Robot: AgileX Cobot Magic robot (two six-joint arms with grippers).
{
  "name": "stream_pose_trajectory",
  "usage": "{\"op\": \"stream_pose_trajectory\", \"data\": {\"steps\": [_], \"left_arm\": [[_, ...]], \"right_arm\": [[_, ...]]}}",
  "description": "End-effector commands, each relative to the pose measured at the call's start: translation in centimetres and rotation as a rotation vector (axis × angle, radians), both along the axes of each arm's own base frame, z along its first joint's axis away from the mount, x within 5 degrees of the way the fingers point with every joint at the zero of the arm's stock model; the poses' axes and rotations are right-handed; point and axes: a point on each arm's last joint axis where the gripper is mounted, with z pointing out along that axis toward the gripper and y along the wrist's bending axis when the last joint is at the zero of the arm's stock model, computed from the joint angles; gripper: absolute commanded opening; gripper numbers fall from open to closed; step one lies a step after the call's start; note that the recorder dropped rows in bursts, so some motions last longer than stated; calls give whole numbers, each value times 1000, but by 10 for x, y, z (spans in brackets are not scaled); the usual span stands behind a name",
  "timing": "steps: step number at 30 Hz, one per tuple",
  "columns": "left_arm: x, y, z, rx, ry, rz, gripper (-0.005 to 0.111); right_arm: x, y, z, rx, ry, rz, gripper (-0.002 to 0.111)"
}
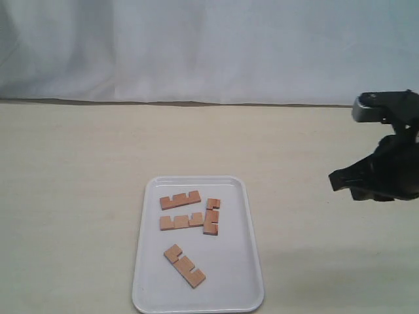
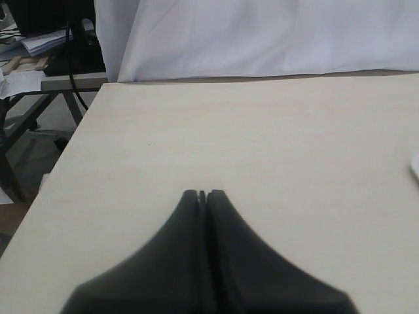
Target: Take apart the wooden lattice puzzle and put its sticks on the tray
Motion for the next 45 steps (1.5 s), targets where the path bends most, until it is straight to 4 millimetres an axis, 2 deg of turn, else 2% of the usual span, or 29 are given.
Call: {"op": "stream_pose_trajectory", "data": {"steps": [1,10,23,24,31,37,45], "left_arm": [[0,0,1,-1,-16,-1,0],[0,0,1,-1,-16,-1,0],[0,0,1,-1,-16,-1,0],[0,0,1,-1,-16,-1,0],[0,0,1,-1,-16,-1,0],[0,0,1,-1,-16,-1,0],[0,0,1,-1,-17,-1,0]], "right_arm": [[-26,-4,16,14,-188,-43,5],[-88,-4,39,34,-610,-109,5],[-168,-2,65,98,-1087,-138,5],[-179,-2,66,101,-1137,-135,5],[-203,2,66,182,-1170,-141,5],[-237,4,71,176,-1337,-56,5],[-239,4,74,170,-1336,-40,5]]}}
